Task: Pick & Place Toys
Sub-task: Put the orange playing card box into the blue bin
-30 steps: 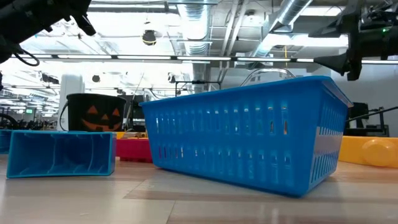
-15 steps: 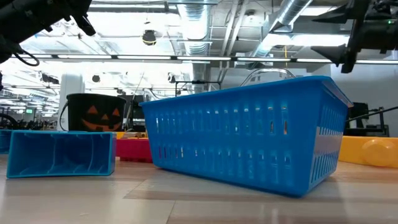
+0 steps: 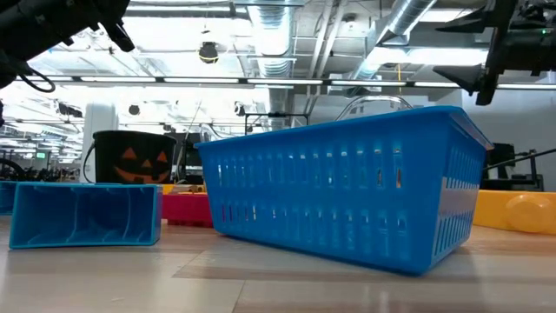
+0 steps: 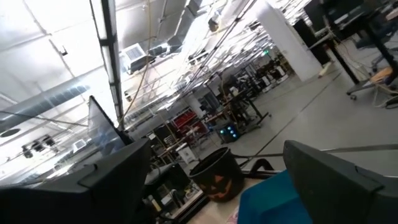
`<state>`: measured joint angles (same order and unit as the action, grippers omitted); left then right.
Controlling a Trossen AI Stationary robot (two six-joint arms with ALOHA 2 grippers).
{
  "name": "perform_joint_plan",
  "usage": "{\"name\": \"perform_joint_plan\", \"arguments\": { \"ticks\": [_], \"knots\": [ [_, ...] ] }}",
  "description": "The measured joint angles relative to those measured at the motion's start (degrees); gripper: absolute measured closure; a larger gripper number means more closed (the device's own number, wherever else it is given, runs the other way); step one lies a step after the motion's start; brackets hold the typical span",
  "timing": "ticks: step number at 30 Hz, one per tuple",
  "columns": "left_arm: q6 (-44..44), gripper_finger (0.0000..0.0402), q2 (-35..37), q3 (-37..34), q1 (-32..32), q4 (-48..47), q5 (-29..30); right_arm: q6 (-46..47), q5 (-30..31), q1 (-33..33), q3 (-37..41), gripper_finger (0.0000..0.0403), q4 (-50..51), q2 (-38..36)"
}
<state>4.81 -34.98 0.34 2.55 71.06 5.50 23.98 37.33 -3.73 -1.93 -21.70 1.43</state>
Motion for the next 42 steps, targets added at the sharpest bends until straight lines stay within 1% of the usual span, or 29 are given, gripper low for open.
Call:
{"name": "perform_joint_plan", "arguments": {
  "ticks": [4,8,11,15,18,20,22,25,27,30,33,35,37,39,42],
  "knots": [
    [-2.8,0.0368,0.0,0.0,0.0,-0.17,0.49,0.05,0.14,0.0,0.0,0.007,-0.4,0.0],
    [-3.14,0.0368,0.0,0.0,0.0,-0.13,-2.36,0.05,0.14,0.0,0.0,0.0091,-0.34,0.0],
    [-3.22,0.0368,0.0,0.0,0.0,0.63,-4.09,0.05,-0.33,0.0,0.0,0.0096,0.05,0.02],
    [-3.24,0.0368,0.0,0.0,0.0,0.95,-4.93,0.04,-2.97,0.0,-0.24,0.0096,0.36,0.02],
    [-3.27,0.0366,0.02,0.01,0.0,1.06,-5.67,-0.61,-6.43,0.04,-2.26,0.0096,1.88,0.24],
    [-3.27,0.0356,0.02,0.33,0.0,0.99,-6.28,-1.86,-8.0,0.02,-4.12,0.0096,4.09,1.09],
    [-3.27,0.0338,-0.02,1.32,0.0,1.04,-8.08,-3.31,-8.88,0.02,-6.29,0.0096,7.16,2.79],
    [-3.49,0.0299,0.0,2.35,0.0,1.06,-10.54,-5.17,-9.24,0.02,-9.37,0.0096,11.64,7.07],
    [-4.55,0.0267,0.0,2.74,0.04,1.09,-11.77,-6.25,-9.36,0.02,-11.38,0.0096,14.48,10.85],
    [-5.18,0.0211,0.0,3.19,0.06,1.04,-11.91,-9.4,-8.56,0.0,-14.62,0.0096,18.46,17.31],
    [-9.04,0.015,0.0,3.34,0.04,1.11,-11.53,-16.77,-5.43,-0.04,-17.18,0.0096,21.27,24.69],
    [-11.88,0.0114,0.0,3.37,0.06,1.41,-9.74,-22.31,-2.3,-0.04,-18.93,0.0096,24.1,29.19],
    [-14.78,0.0086,0.0,3.39,0.05,1.38,-7.31,-25.59,0.47,-0.04,-20.7,0.0096,28.82,33.27],
    [-16.37,0.0066,0.0,3.41,0.04,1.08,-5.53,-25.69,3.16,0.0,-22.83,0.0096,32.91,38.18],
    [-16.42,0.0048,0.0,3.41,0.04,-0.53,-4.83,-23.55,6.14,-0.4,-25.07,0.0096,40.97,44.18]
  ]
}}
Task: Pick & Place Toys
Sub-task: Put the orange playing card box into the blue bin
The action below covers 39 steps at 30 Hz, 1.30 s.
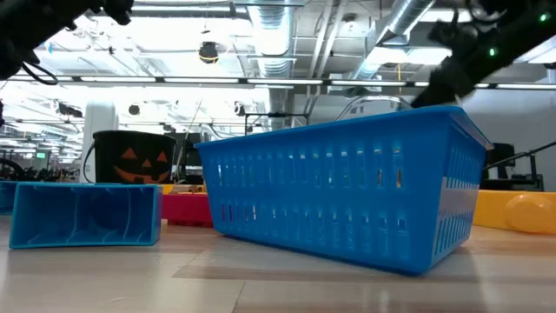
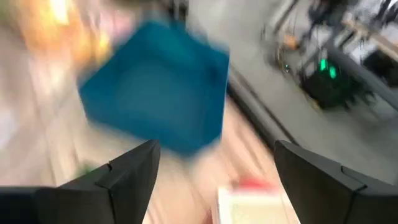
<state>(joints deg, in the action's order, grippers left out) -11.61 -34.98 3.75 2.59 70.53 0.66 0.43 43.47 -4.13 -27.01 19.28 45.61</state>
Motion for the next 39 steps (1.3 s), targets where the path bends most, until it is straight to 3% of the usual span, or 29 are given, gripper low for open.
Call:
{"name": "perform_joint_plan", "arguments": {
  "ticks": [5,11,19,29,39],
  "knots": [
    [0.01,0.0046,0.0,0.0,0.0,-1.72,0.0,1.92,4.45,-3.0,-1.88,0.0096,4.84,7.57],
    [0.38,0.0064,0.0,0.0,0.0,-1.98,0.27,0.69,14.31,-8.76,-2.03,0.0096,7.11,13.36],
    [1.23,0.0084,0.0,0.0,0.02,-2.66,0.26,1.65,19.71,-12.07,-1.99,0.0096,7.67,20.81],
    [1.56,0.0088,0.0,0.0,0.02,-2.81,0.18,3.08,22.62,-7.97,-1.99,0.0096,7.79,30.96],
    [1.56,0.0093,0.0,0.02,0.02,-2.89,0.05,3.25,25.73,-1.77,-1.99,0.0097,7.47,33.24]
  ]
}}
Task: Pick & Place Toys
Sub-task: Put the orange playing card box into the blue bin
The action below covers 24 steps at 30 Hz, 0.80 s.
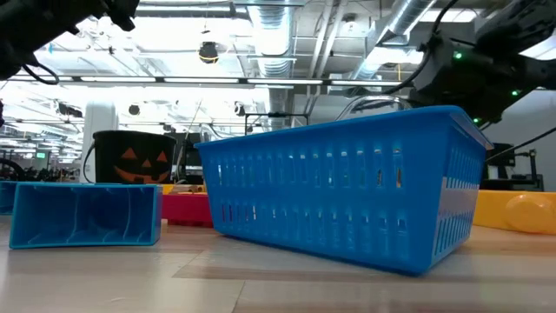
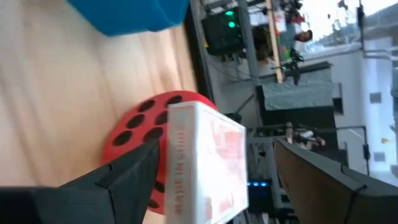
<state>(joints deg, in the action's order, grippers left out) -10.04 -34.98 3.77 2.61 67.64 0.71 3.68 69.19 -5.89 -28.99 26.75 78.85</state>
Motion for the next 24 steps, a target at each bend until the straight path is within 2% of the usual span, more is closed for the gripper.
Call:
{"name": "perform_joint_plan", "arguments": {
  "ticks": [17,21,24],
  "knots": [
    [0.0,0.0099,0.0,0.0,0.0,-0.79,0.04,0.4,-0.2,1.25,0.0,0.0101,0.24,0.0],
    [0.02,0.0099,0.0,0.0,0.0,-0.79,0.04,0.42,-0.31,1.23,0.02,0.0126,0.24,0.0],
    [0.0,0.0099,0.0,0.0,0.0,-0.79,0.11,0.45,-0.35,1.23,0.02,0.0161,0.24,0.0]
  ]
}}
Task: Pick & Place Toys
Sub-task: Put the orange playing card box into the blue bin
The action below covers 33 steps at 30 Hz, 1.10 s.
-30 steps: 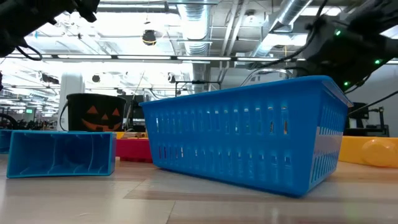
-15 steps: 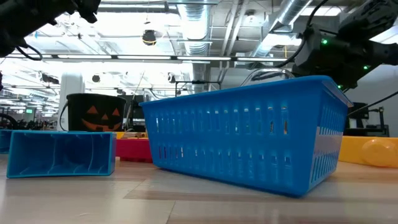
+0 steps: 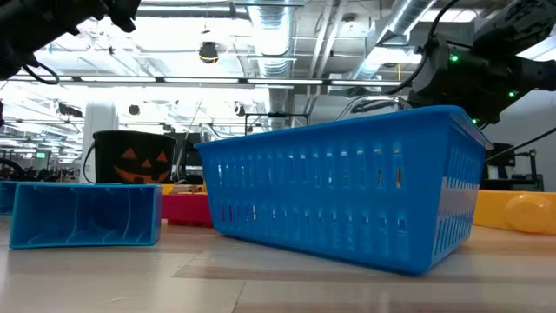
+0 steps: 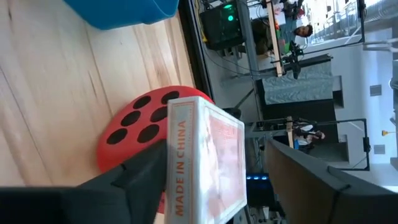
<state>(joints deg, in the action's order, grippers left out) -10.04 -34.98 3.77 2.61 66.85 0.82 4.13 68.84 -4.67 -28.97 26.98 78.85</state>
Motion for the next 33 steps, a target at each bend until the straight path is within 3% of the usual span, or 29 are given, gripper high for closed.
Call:
{"name": "perform_joint_plan", "arguments": {
  "ticks": [11,23,33],
  "knots": [
    [0.0,0.0099,0.0,0.0,0.0,0.02,0.07,1.23,-0.9,-0.09,0.0,0.0347,0.2,-0.04],
    [0.0,0.0099,0.0,0.0,0.0,0.03,0.02,2.72,-2.5,-0.69,-5.15,0.0346,3.49,-0.02],
    [1.74,0.01,-0.02,0.02,0.0,0.0,-0.13,16.65,-0.84,-6.94,-22.78,0.0346,26.83,-1.39]
  ]
}}
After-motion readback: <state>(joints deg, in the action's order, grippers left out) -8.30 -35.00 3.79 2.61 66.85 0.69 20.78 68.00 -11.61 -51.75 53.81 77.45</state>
